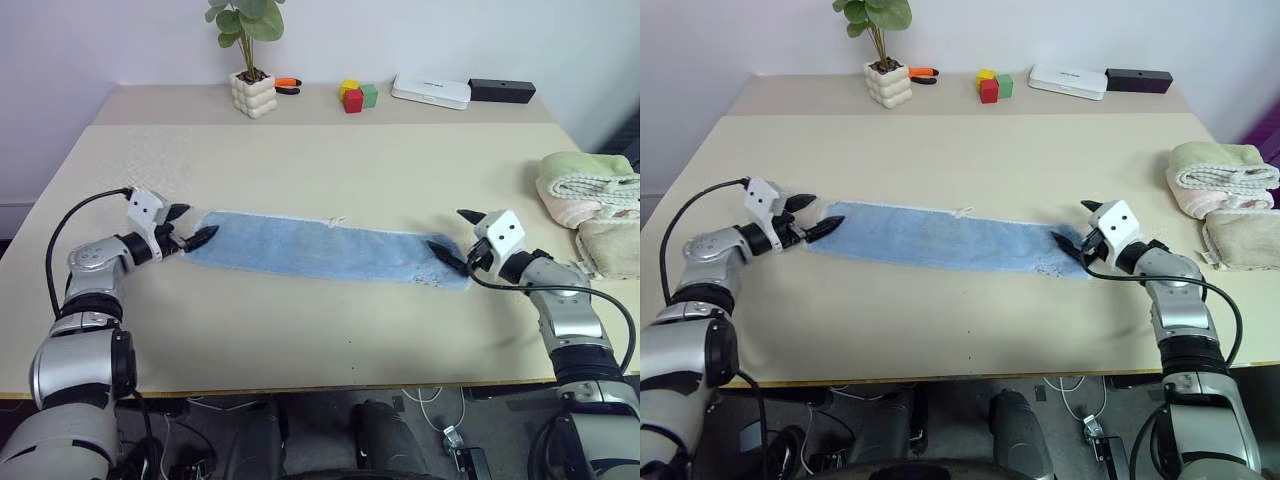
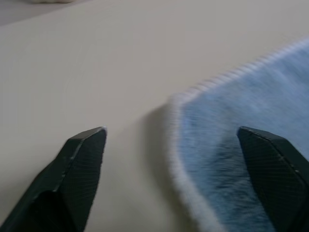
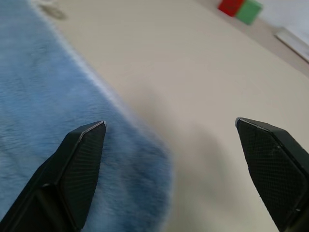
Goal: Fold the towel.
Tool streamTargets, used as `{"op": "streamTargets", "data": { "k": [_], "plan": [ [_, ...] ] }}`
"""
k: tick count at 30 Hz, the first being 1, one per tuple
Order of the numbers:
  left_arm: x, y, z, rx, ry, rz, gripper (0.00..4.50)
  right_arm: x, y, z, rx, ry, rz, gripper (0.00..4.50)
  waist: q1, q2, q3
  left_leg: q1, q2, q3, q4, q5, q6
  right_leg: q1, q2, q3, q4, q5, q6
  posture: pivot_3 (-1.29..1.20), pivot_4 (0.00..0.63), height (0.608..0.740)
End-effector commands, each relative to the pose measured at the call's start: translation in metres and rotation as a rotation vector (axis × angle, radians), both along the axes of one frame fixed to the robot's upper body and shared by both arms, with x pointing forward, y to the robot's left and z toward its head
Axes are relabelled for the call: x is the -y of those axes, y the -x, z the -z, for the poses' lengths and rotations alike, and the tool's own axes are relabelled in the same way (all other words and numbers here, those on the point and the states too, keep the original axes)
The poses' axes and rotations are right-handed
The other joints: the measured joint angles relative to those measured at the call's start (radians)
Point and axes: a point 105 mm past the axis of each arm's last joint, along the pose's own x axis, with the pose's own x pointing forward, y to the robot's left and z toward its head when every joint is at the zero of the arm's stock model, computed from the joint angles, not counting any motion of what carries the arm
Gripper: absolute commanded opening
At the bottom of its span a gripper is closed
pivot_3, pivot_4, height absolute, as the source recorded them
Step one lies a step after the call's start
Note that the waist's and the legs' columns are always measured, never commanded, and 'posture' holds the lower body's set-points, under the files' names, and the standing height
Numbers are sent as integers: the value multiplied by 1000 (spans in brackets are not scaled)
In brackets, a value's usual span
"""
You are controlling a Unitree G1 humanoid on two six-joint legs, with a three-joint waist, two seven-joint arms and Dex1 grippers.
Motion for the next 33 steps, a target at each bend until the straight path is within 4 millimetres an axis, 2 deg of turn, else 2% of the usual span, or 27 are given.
{"op": "streamTargets", "data": {
  "k": [1, 4, 6, 8, 11, 13, 16, 19, 21, 23, 25, 28, 33],
  "plan": [
    [-6, -7, -38, 102, 115, -21, 3527, 2, -3, -48, 154, -84, 30, 3601, 0, 0, 0, 0, 0, 0, 0, 0, 0, 0, 0, 0, 0, 0, 0, 0, 150, 735],
    [20, -21, -69, 199, 261, 4, 2046, -31, -4, -68, 219, -201, 30, 2183, 0, 0, 0, 0, 0, -1, 0, 0, 0, 0, 0, 0, 0, 0, 0, 0, 150, 735],
    [43, -26, -76, 216, 348, 25, 894, -50, -4, -68, 210, -287, 41, 1051, 3, 0, 0, 0, 0, -2, 0, 0, 0, 1, 0, 0, 1, 0, 0, 0, 150, 735],
    [68, -26, -77, 209, 429, 52, 10, -67, -6, -63, 190, -373, 76, 67, 3, 0, 0, 0, 0, -2, 1, 0, 0, 1, 0, -1, 1, 0, 0, 0, 150, 735],
    [108, -18, -66, 179, 495, 98, 0, -97, -6, -41, 120, -452, 119, 19, -1, 0, 0, 0, 0, -2, 2, 0, 0, 2, -1, 0, 1, 0, 0, 0, 150, 735],
    [125, -14, -56, 150, 543, 88, 0, -114, -3, -30, 86, -480, 122, 19, -2, 0, 0, 0, 0, -2, 2, 0, 0, 1, 0, 0, 1, 0, 0, 0, 150, 735],
    [141, -10, -31, 67, 564, 62, 0, -125, -1, -5, 6, -521, 156, 19, -2, 0, 0, 0, 0, -2, 2, 0, 0, 1, 0, 0, 1, 0, 0, 0, 150, 735],
    [143, -7, -5, -16, 552, 35, 0, -122, 2, 18, -50, -487, 199, 19, -1, 0, 0, 0, 0, -2, 2, 0, 0, 1, 0, 0, 1, 0, 0, 0, 150, 735],
    [136, -8, 13, -65, 501, 1, 0, -110, 0, 27, -70, -467, 266, 19, 0, 0, 0, 0, -1, -2, 2, 0, 0, 2, 0, 0, 0, 0, 0, 0, 150, 735],
    [115, -12, 27, -95, 451, -79, 0, -88, -3, 32, -73, -453, 357, 19, 0, 0, 0, 0, -1, -3, 2, 0, 0, 2, 0, 0, 0, 0, 0, 0, 150, 735],
    [100, -16, 34, -114, 437, -140, 0, -75, -4, 35, -77, -445, 401, 19, -1, 0, -1, 1, -1, -3, 2, 0, 0, 3, 0, 0, 0, 0, 0, 0, 150, 735],
    [74, -18, 30, -75, 385, -192, 0, -40, -1, 45, -74, -403, 547, 19, -3, 0, -2, 8, -1, -2, -2, 0, 0, 9, 0, 0, -2, 0, 0, 0, 150, 735],
    [55, -20, 23, -41, 365, -235, 0, -16, 2, 47, -71, -378, 633, 19, -5, 0, -2, 11, -1, -2, -9, 0, 0, 9, 0, 0, -5, 0, 0, 0, 150, 735]
  ]
}}
